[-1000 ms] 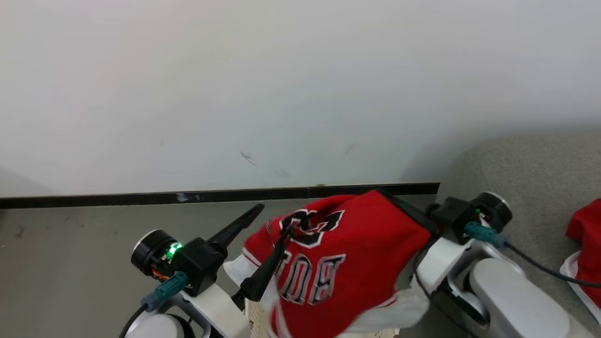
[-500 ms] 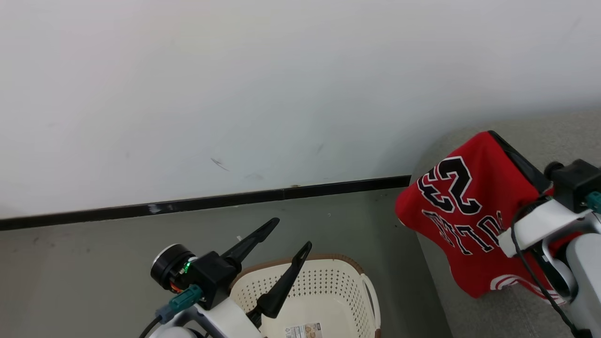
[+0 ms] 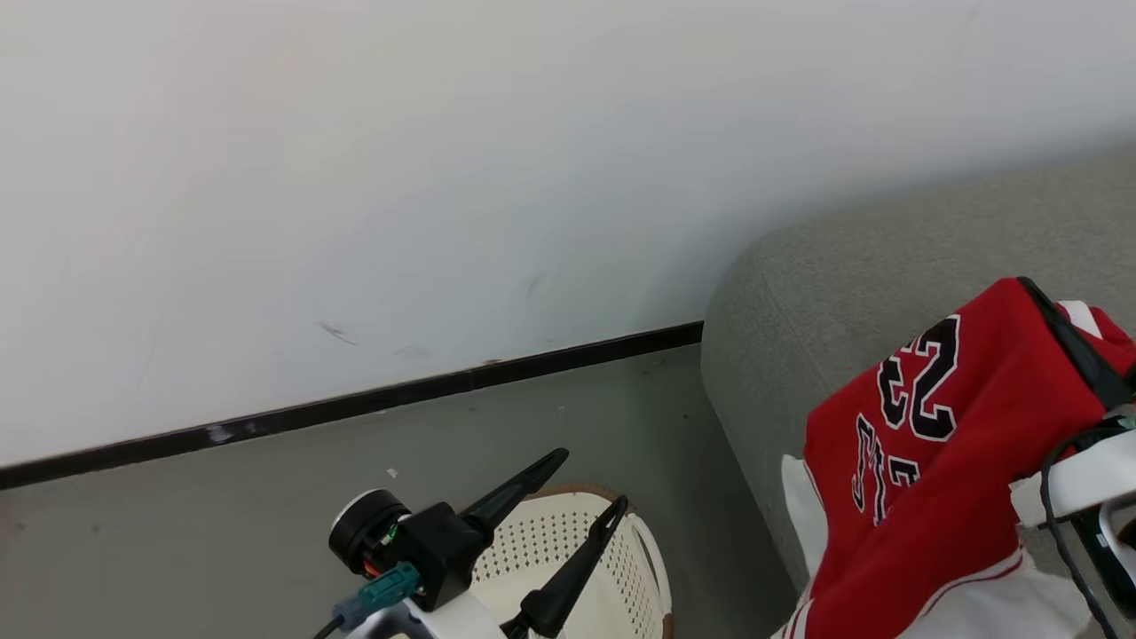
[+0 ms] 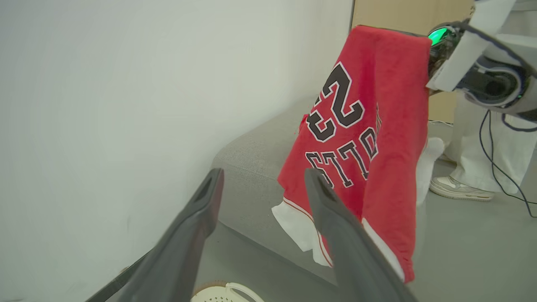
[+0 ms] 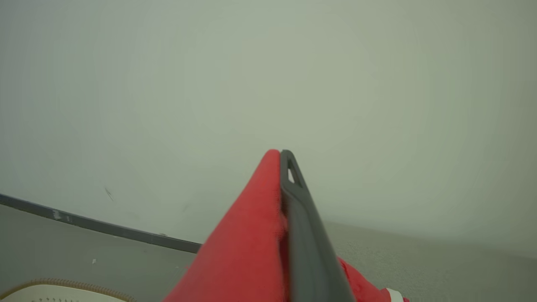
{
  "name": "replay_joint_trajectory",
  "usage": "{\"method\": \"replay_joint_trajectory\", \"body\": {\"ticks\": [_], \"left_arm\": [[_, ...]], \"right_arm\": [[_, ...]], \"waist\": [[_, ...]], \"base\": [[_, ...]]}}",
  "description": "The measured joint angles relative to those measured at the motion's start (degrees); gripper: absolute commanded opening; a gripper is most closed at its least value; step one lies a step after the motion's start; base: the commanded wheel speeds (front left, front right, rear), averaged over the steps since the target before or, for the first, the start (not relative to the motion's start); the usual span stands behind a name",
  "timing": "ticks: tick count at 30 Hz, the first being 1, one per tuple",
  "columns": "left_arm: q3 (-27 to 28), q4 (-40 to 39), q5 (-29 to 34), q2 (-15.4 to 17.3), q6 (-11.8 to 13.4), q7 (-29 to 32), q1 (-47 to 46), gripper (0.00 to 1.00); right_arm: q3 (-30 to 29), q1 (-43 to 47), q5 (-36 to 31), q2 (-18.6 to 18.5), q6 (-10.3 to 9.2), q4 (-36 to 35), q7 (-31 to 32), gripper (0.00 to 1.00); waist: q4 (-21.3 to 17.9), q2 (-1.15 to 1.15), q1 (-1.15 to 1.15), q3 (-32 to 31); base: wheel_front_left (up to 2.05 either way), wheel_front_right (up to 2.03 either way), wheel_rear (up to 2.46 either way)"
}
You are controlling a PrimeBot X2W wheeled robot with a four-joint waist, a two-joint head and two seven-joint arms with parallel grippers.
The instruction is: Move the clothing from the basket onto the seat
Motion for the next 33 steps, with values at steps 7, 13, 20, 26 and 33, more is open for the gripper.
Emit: {"method": "replay_joint_trajectory", "body": {"ticks": [7,13,20,26,33], "left_arm": [[-1.3,0.8,-0.4,-0.9,-0.6,-0.5,0.0,1.00],[-1.9,1.8,-0.5,-1.4,-0.8,-1.0,0.0,1.00],[-1.8,2.4,-0.5,-1.5,-1.1,-1.5,0.0,1.00],[-0.2,2.3,-0.4,-1.2,0.5,-1.7,0.0,1.00],[2.2,1.2,0.8,0.6,2.9,-1.8,0.1,1.00]], "right_arm": [[-3.1,4.1,-1.3,1.2,0.00,-4.6,1.7,0.00],[-4.2,6.9,-1.9,1.7,0.00,-7.3,3.0,0.00],[0.8,6.2,-0.3,1.4,0.00,-7.5,4.7,0.00],[4.5,-4.8,3.4,-0.4,0.00,-7.3,6.4,0.00],[3.8,-21.7,7.8,-1.0,0.00,-4.0,10.4,0.00]], "waist": [[-3.7,0.00,0.00,0.1],[-7.2,0.00,0.00,0.2],[-10.9,0.00,0.00,0.7],[-13.2,0.00,0.00,1.9],[-14.5,0.00,0.00,4.4]], "base": [[0.00,0.00,0.00],[0.00,0.00,0.00],[0.00,0.00,0.00],[0.00,0.00,0.00],[0.00,0.00,0.00]]}}
